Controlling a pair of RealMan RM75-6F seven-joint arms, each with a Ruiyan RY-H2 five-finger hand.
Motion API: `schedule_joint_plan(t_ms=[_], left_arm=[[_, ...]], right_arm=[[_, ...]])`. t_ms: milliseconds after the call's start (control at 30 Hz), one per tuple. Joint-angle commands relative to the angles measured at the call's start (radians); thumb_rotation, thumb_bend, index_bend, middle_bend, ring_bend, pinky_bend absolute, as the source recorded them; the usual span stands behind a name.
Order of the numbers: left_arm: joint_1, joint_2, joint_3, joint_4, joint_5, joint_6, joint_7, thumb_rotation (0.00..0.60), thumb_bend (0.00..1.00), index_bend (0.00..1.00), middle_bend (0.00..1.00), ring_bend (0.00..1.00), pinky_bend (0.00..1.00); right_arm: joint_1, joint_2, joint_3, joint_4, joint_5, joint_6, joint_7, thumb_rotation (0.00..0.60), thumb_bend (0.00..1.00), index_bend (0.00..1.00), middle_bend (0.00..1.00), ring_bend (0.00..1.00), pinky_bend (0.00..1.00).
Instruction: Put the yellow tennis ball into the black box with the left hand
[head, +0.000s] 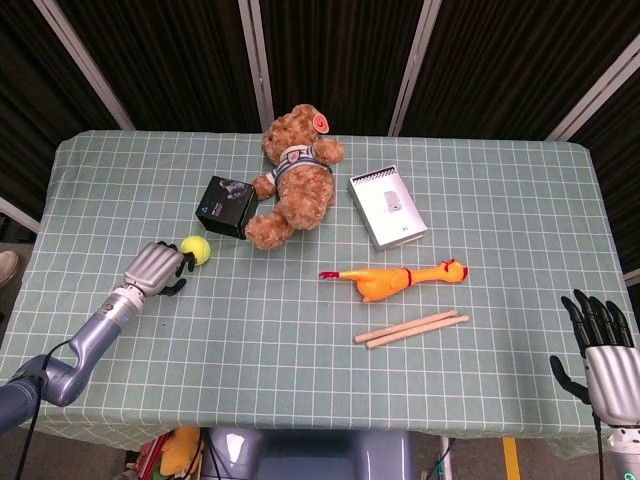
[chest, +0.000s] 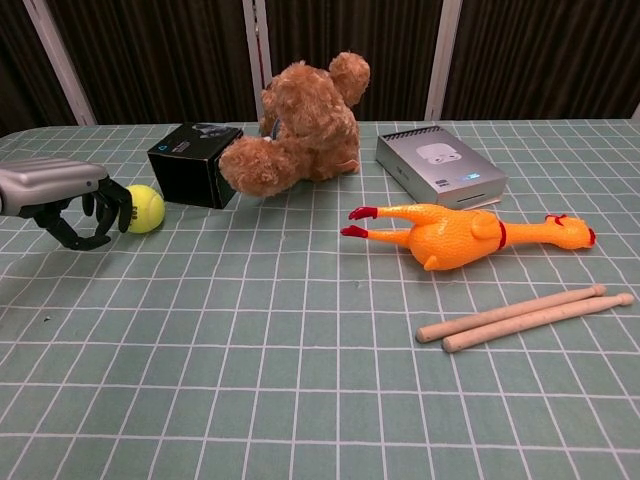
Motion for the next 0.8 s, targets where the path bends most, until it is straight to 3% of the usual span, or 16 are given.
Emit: schedule_joint_plan(t_ms=[33,667,800], left_arm=[[-0.034,-0.028,-0.009,0.047,-0.007,-0.037,-0.015,0.600,0.39,0.46,0.56,0.38,0.36],[-0.115,-0.071,0.002,0.180,-0.001,-0.096,-0.107,0.600,0.39,0.49,0.56,0.38,0.36],[-0.129,-0.091,0.011,0.220,0.002,-0.117,-0.126,0.600,0.39,0.48,0.52,0.38,0.36]], right_arm=[[-0.004,0.002,-0.002,0.002,-0.004,0.006,0.006,0.600,0.38,0.00,0.00,0.00,0.00],[-0.013,0.004,-0.005,0.001,-0.012,0.018,0.006,0.600,0.38,0.00,0.00,0.00,0.00],[-0.018,0.009,-0.004,0.002,-0.015,0.030,0.018,0.600,0.38,0.00,0.00,0.00,0.00]])
